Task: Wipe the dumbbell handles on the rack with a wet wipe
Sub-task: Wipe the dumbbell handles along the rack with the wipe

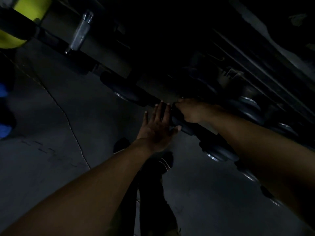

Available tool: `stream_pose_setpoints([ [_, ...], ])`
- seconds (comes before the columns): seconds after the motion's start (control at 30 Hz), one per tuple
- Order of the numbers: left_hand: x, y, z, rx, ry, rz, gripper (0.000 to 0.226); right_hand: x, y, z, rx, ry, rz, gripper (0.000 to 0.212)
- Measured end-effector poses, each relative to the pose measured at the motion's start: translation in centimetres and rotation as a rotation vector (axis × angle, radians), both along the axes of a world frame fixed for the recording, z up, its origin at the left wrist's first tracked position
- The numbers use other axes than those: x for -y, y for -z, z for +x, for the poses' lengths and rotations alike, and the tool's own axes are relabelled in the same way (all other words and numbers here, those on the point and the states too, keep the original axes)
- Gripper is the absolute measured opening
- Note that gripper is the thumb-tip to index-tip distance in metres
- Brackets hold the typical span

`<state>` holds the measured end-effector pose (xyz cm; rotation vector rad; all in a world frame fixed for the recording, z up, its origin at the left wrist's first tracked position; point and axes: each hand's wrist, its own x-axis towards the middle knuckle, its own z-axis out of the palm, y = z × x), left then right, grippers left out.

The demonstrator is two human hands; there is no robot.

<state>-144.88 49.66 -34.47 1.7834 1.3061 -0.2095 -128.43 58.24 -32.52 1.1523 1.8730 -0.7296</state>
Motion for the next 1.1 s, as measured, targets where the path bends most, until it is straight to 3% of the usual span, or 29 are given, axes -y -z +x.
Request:
stream_pose_setpoints([
  [0.07,-0.1,0.0,0.0,0.007,-0.006,-0.01,0.084,-0.3,-0.6,0.3,-0.021,-0.005,-0.014,0.037],
  [0.2,-0.1,0.1,0.0,0.012,-0.009,-0.018,0.085,-1.1,-0.5,0.3,0.176,-0.107,0.147,0.043],
  [0.27,-0.1,0.1,-0.1,0.013,-0.002,-0.025,0.084,-0.9,0.1,0.0,0.202,-0.056,0.203,0.041],
  [0.4,-0.3,0.1,-0.3,0.016,0.009,-0.025,0.084,0.3,0.7,1.1,-0.098,0.258,0.142,0.039],
  [0.5,-0.2,-0.1,-0.4,0.031,-0.003,-0.023,0.086,1.8,-0.1,2.8,-0.389,0.322,0.184,0.032],
  [0.6,-0.3,-0.2,-0.4,0.033,0.014,-0.036,0.088,4.0,-0.4,4.5,-0.398,0.419,0.228,0.018],
  [0.7,-0.3,-0.2,-0.6,0.026,0.027,-0.018,0.09,6.7,1.5,6.4,-0.3,0.719,0.163,0.013],
  [0.8,-0.2,-0.1,-0.5,0.025,0.013,-0.005,0.093,7.2,1.6,4.9,-0.403,1.24,0.117,0.015],
  [0.9,-0.2,-0.3,-0.4,0.039,0.006,-0.01,0.094,5.9,2.3,2.9,-0.452,1.73,0.014,0.033],
  [1.0,-0.3,-0.3,-0.5,0.041,0.014,0.004,0.095,4.7,3.5,3.2,-0.508,1.911,-0.087,0.037],
  [1.1,-0.4,-0.2,-0.7,0.045,0.013,0.016,0.095,3.4,3.5,3.6,-0.698,2.172,-0.054,0.039],
])
